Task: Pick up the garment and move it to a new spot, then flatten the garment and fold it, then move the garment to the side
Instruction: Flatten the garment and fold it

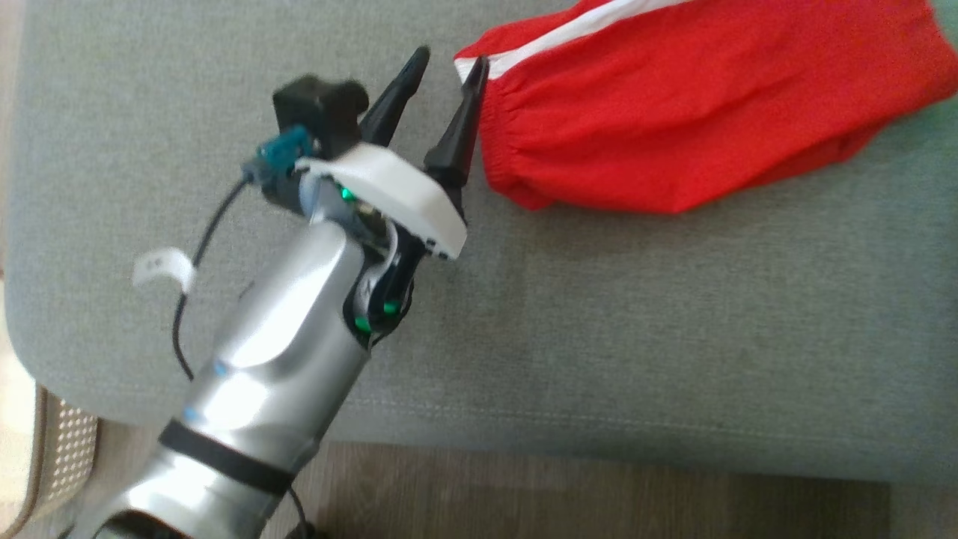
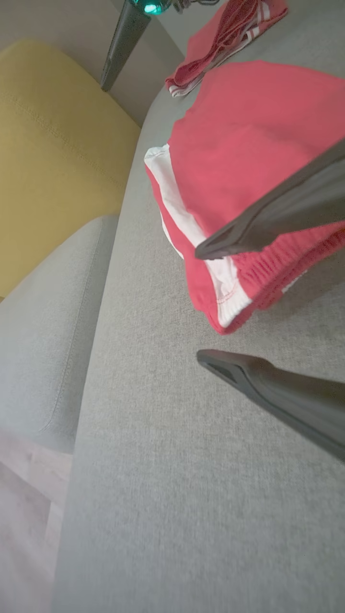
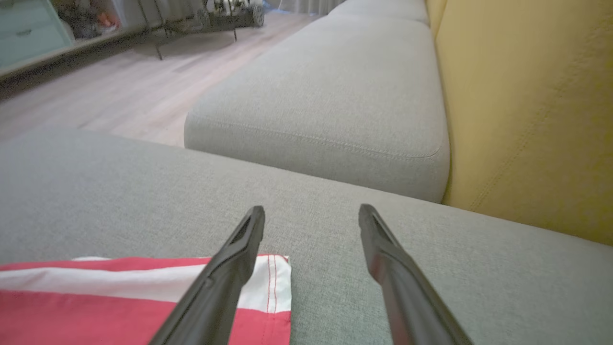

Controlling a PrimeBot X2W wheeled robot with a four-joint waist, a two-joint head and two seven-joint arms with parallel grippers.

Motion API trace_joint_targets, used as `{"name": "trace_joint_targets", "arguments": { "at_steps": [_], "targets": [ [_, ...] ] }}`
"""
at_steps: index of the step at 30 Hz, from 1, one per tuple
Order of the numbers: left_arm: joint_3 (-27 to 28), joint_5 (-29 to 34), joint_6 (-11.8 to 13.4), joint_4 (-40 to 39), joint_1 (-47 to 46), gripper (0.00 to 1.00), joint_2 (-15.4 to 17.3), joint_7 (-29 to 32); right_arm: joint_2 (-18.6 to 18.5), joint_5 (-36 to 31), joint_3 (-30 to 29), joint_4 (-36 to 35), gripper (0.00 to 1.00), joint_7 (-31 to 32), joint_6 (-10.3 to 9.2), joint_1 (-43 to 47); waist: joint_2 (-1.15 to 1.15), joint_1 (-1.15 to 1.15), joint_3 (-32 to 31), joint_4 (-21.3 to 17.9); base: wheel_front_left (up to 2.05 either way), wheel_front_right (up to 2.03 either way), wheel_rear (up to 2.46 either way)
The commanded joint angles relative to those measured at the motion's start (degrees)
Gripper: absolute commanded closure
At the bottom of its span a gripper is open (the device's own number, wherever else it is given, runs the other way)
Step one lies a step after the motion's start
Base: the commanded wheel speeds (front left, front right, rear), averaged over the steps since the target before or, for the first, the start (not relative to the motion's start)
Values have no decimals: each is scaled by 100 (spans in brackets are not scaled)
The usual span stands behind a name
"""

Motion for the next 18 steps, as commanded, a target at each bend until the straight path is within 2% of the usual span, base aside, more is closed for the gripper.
{"name": "trace_joint_targets", "arguments": {
  "at_steps": [1,5,9,13,16,17,18],
  "targets": [
    [136,95,75,-150,90,0,150,-89,-24,96,-78,-61,0,-134,-2,308,0,0,-192,-88,0,0,0],
    [90,601,588,-403,475,0,361,-386,203,432,-231,-51,0,-403,-2,1035,0,0,-562,-228,0,0,0],
    [160,1337,1385,-1068,1151,0,523,-508,588,713,-369,32,0,-474,-2,1801,0,0,-911,-350,0,0,0],
    [207,2285,2096,-2031,1996,0,553,-514,863,757,-530,234,0,-570,-2,2208,0,0,-1143,-275,0,0,0],
    [101,2829,2390,-2422,2558,0,521,-515,858,681,-713,511,0,-654,-2,2238,0,0,-1241,-86,0,0,0],
    [-5,3039,2469,-2520,2836,0,472,-516,780,547,-847,805,0,-721,-2,2148,0,0,-1255,96,0,0,0],
    [-31,3088,2483,-2568,2941,0,430,-516,755,477,-903,958,0,-744,-2,2079,0,0,-1250,180,0,0,0]
  ]
}}
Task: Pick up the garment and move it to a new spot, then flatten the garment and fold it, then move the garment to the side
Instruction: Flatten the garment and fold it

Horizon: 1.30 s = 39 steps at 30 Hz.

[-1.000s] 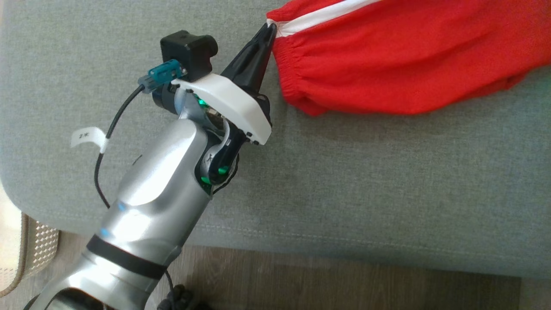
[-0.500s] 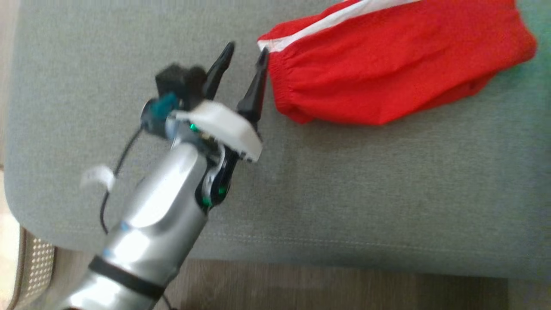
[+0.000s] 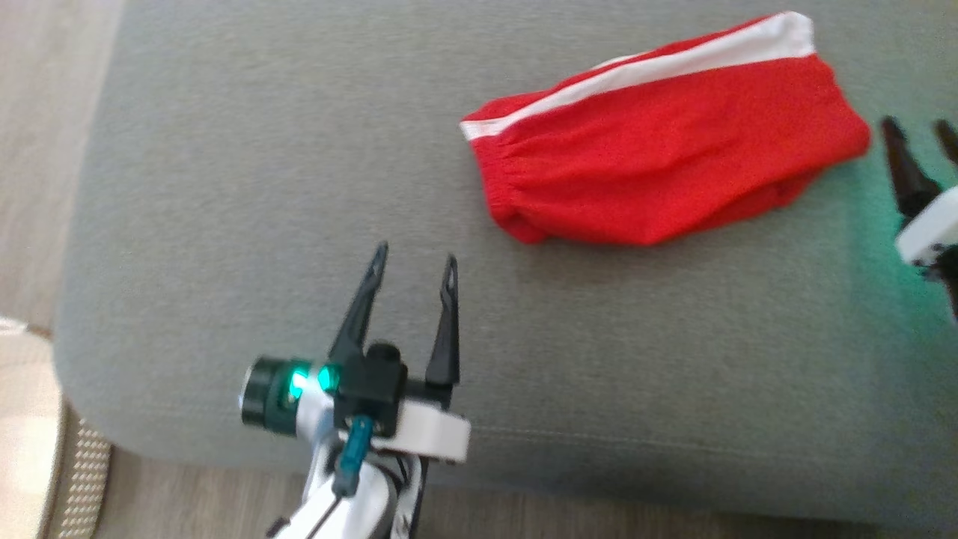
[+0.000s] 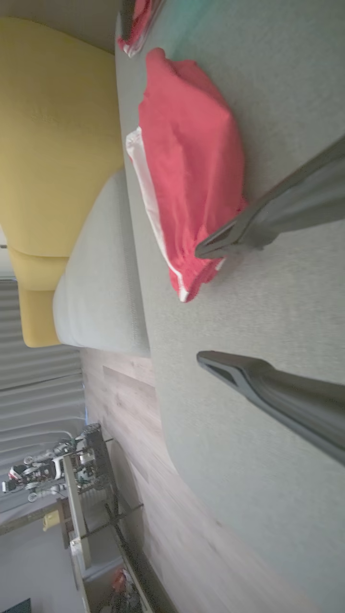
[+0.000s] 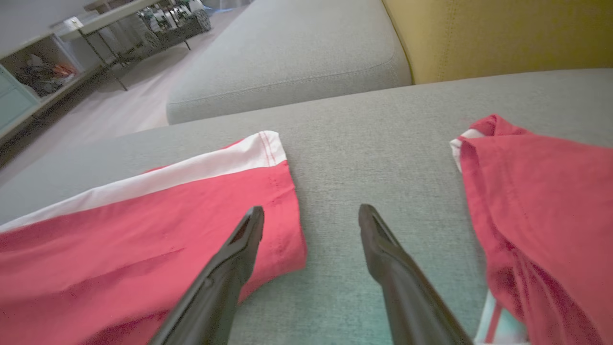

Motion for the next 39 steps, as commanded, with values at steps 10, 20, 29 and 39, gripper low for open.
{"name": "trace_joint_targets", "arguments": {
  "at_steps": [10,20,29,39],
  "targets": [
    [55,375,-61,-450,95,0,-320,-29,-312,-998,97,1456,0,276,-2,-1168,0,0,413,966,0,0,0],
    [98,481,-132,-406,12,0,-445,-29,57,-1294,478,1973,0,1027,-2,-1240,0,0,550,1078,0,0,0],
    [167,590,-179,-411,-15,0,-475,-29,312,-930,743,1658,100,1872,-2,-928,0,0,564,912,0,0,0],
    [256,637,-227,-369,-2,0,-482,-29,88,-795,682,1593,100,1293,-2,-1112,0,0,395,518,0,0,0]
  ]
}}
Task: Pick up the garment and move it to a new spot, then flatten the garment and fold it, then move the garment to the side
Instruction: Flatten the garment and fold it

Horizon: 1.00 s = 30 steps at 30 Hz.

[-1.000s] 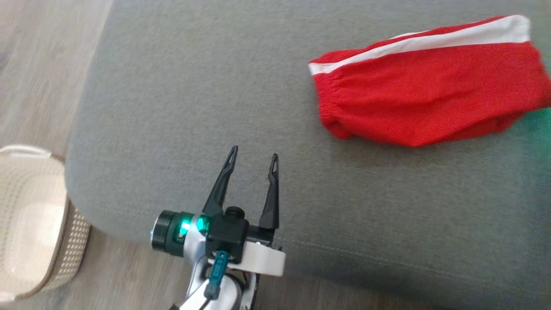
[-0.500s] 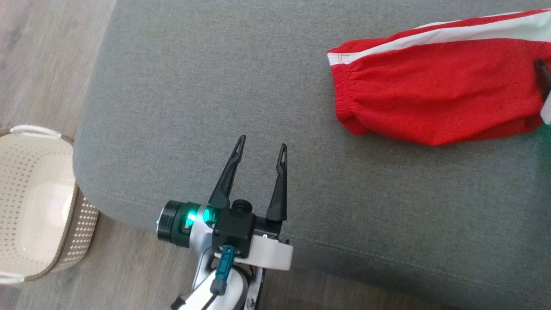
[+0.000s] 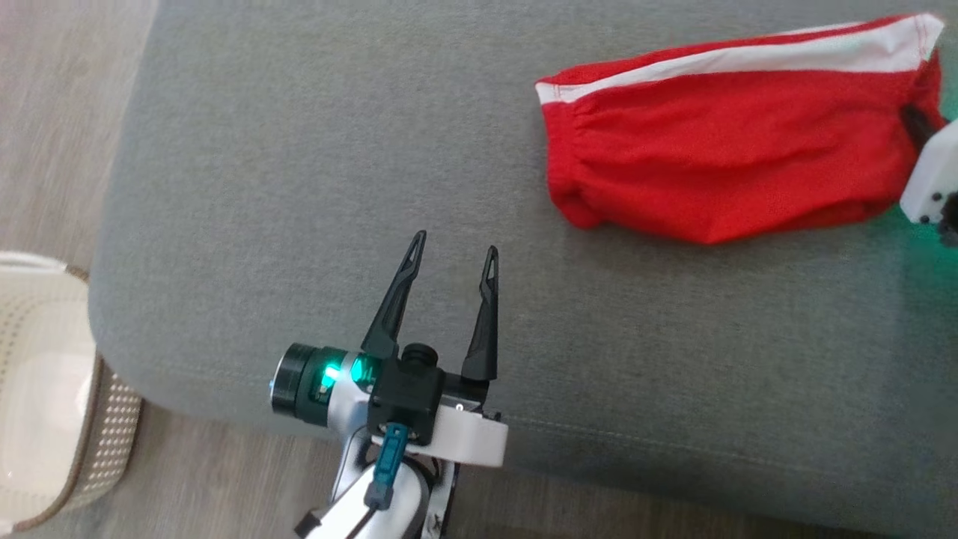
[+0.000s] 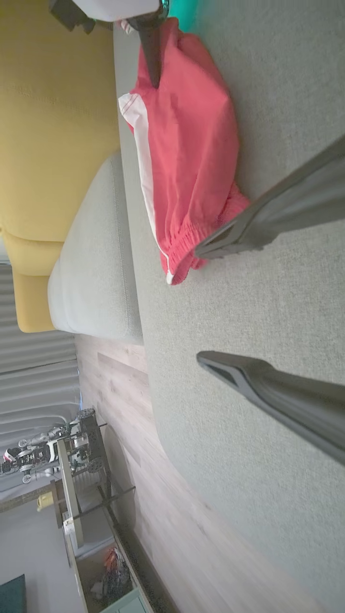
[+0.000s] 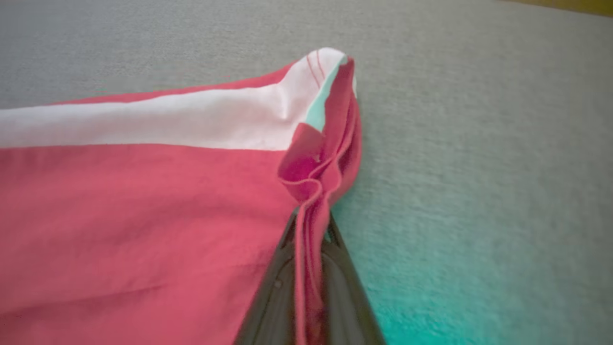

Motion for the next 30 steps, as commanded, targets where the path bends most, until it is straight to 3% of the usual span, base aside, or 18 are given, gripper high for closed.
{"name": "trace_joint_targets", "arguments": {
  "at_steps": [1,13,18,30],
  "targets": [
    [214,57,-13,-161,-120,0,-1,-29,-134,11,88,53,100,-87,-3,247,0,0,-103,-138,0,0,0],
    [307,52,-84,-108,-43,0,-5,-29,-651,-73,215,-37,100,-327,-3,-61,0,0,-376,-542,0,0,0],
    [330,38,-102,-89,-27,0,-15,-29,-605,-142,331,-187,100,-332,-3,-214,0,0,-407,-574,0,0,0],
    [337,-43,-186,-28,70,0,-47,-29,-38,-51,765,-1191,100,21,-3,-271,0,0,-739,-493,0,0,0]
  ]
}}
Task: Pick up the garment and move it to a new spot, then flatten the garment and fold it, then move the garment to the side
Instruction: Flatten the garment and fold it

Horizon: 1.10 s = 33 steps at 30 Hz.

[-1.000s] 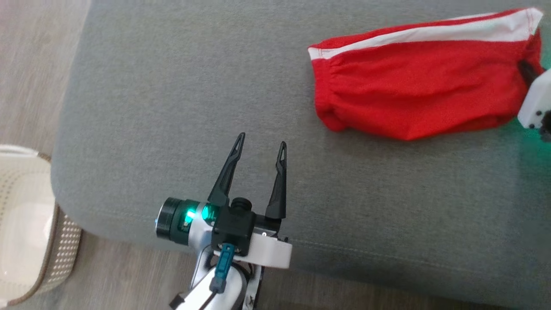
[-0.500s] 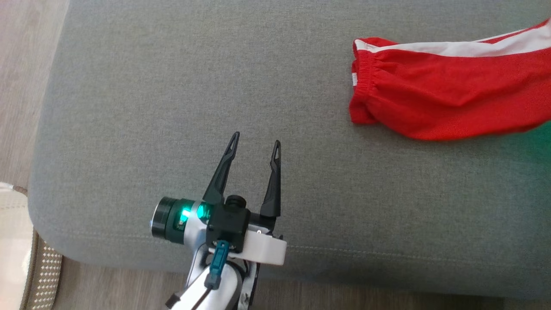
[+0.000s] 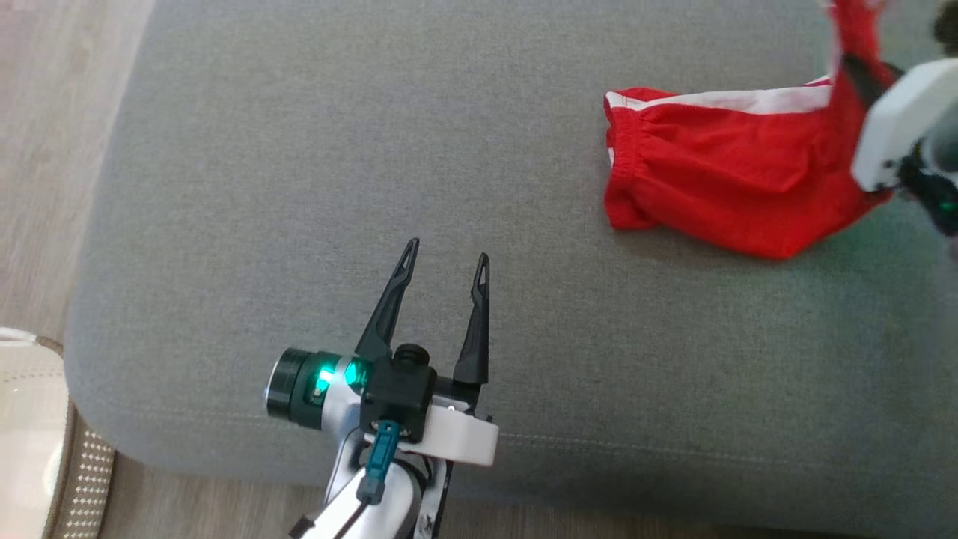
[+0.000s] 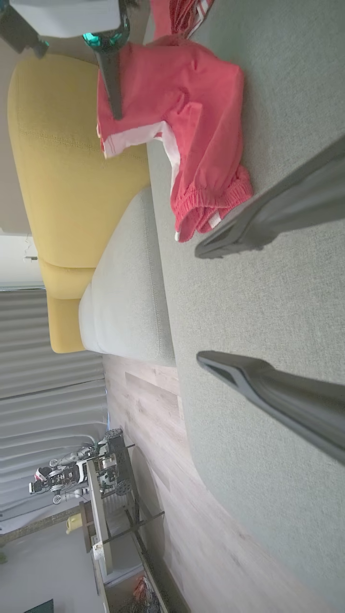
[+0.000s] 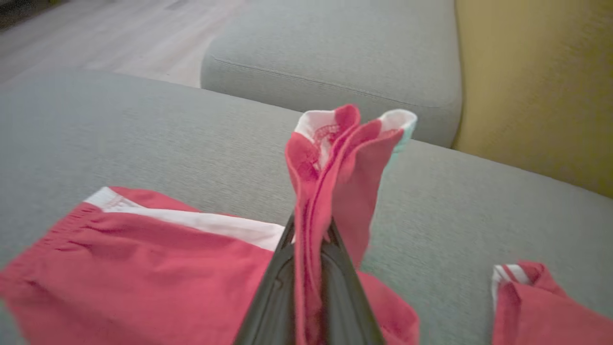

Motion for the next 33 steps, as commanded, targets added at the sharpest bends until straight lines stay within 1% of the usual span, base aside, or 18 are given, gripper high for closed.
{"name": "trace_joint_targets", "arguments": {
  "at_steps": [1,11,22,23,24,26,28,31,32,33],
  "targets": [
    [180,-10,-16,-171,4,0,-34,-29,55,16,66,-250,100,46,-2,-3,0,0,-73,51,0,0,0],
    [169,30,-46,-171,111,0,-45,-29,739,-14,208,-875,100,271,-2,293,0,0,-225,192,0,0,0],
    [123,15,-85,-147,71,0,-58,-29,1490,-206,6,-861,100,273,-2,679,0,0,-177,280,0,0,0],
    [115,12,-85,-138,63,0,-59,-29,1630,-223,-60,-822,58,251,-2,726,0,0,-172,275,0,0,0],
    [111,13,-85,-134,58,0,-60,-29,1700,-202,-130,-809,0,215,-2,748,0,0,-173,272,0,0,0],
    [107,13,-85,-125,51,0,-61,-29,1831,-51,-363,-814,0,99,-2,801,0,0,-184,266,0,0,0],
    [117,16,-78,-123,56,0,-62,-29,1870,76,-596,-852,0,-16,-2,842,0,0,-202,248,0,0,0],
    [148,23,-61,-123,88,0,-63,-29,1767,211,-915,-1015,0,-174,-2,914,0,0,-229,202,0,0,0],
    [148,23,-61,-123,88,0,-63,-29,1767,211,-915,-1015,0,-174,-2,914,0,0,-229,202,0,0,0],
    [158,28,-56,-124,99,0,-63,-29,1686,216,-1012,-1082,0,-229,-2,941,0,0,-239,182,0,0,0]
  ]
}}
